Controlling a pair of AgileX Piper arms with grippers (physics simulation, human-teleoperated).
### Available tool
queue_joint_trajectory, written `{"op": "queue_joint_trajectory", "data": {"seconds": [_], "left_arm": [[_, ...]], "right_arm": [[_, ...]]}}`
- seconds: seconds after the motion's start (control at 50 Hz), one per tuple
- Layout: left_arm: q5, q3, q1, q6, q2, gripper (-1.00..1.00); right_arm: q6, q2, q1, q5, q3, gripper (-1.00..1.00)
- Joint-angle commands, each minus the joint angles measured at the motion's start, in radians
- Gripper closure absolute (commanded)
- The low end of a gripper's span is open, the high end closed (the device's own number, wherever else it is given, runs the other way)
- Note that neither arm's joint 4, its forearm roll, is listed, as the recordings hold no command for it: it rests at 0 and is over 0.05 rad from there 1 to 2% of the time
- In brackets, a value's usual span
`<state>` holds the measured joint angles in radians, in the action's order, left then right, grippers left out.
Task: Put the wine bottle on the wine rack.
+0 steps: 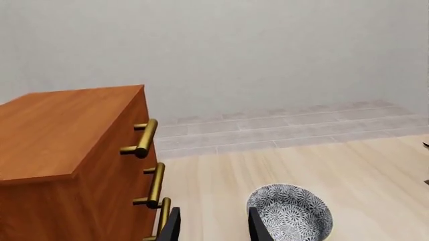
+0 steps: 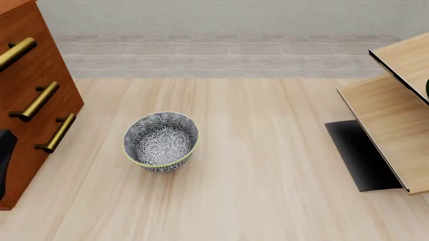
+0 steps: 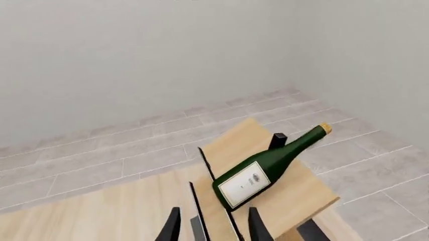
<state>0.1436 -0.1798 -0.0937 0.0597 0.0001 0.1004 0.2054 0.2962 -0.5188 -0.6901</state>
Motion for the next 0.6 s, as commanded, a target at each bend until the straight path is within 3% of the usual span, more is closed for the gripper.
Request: {"op": "queue_joint_trajectory", "data": {"seconds": [0.02,0.6], "left_arm": [[0.017,-0.017,-0.005,0.008,0.000,-1.00],[0.069,-0.064,-0.006,0.029,0.000,-1.00]], "right_arm": [[-0.046,-0.065,-0.031,-0.032,0.012,-1.00],[-0.125,-0.202,-0.147,-0.134,0.025,-1.00]]}}
